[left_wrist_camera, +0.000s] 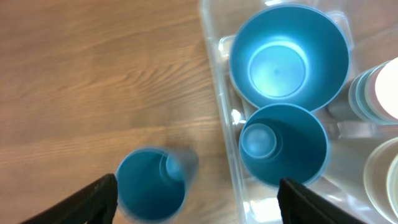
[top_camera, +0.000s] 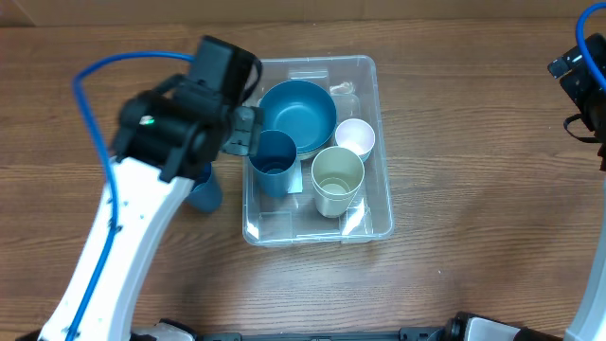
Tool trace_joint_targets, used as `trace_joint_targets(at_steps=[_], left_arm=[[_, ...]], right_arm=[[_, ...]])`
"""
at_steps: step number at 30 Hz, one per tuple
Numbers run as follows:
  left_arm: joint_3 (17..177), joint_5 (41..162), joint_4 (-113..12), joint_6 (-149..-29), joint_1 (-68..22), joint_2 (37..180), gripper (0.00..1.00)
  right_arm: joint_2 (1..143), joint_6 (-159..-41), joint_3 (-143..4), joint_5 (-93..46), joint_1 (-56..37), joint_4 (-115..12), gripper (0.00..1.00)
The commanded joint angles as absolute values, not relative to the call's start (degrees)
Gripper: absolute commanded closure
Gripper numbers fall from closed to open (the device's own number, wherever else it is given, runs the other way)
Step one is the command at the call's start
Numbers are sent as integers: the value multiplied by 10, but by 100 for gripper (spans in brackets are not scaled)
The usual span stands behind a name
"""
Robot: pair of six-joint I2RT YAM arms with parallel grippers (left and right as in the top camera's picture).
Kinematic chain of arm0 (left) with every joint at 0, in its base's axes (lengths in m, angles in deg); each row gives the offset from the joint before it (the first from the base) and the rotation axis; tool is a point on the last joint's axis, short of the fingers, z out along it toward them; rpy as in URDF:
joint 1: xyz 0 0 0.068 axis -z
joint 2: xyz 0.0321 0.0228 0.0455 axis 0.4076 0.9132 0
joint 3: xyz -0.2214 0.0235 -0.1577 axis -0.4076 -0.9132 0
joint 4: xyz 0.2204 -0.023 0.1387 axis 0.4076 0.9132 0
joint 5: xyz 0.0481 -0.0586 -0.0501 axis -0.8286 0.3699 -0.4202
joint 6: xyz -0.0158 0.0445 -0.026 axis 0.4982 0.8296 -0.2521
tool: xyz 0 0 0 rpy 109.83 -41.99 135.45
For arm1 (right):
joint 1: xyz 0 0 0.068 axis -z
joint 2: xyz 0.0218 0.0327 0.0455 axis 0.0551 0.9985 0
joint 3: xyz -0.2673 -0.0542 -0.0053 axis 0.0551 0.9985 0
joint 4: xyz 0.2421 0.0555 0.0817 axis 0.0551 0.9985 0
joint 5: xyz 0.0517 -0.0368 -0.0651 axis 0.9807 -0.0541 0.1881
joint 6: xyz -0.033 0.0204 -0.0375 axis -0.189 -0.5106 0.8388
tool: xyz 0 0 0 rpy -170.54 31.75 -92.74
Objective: Pack container
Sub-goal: 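Grasp the front dark-blue cup and place it in the container, then grasp the remaining dark-blue cup with the left gripper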
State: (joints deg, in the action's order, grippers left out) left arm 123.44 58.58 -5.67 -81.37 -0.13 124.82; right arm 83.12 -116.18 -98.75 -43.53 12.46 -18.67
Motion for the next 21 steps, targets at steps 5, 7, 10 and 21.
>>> trace_joint_targets(at_steps=[5, 7, 10, 21], left_arm=[[1231, 624, 85, -986, -129, 1240, 4], [1192, 650, 65, -977, -166, 1241, 4], [1101, 661, 7, -978, -207, 1242, 12], [880, 694, -174, -972, -245, 1244, 73]], right_arm=[[827, -1164, -991, -437, 125, -190, 0], [827, -1164, -991, -437, 125, -190, 0], [827, -1164, -991, -437, 125, -190, 0], [827, -1164, -991, -437, 125, -190, 0]])
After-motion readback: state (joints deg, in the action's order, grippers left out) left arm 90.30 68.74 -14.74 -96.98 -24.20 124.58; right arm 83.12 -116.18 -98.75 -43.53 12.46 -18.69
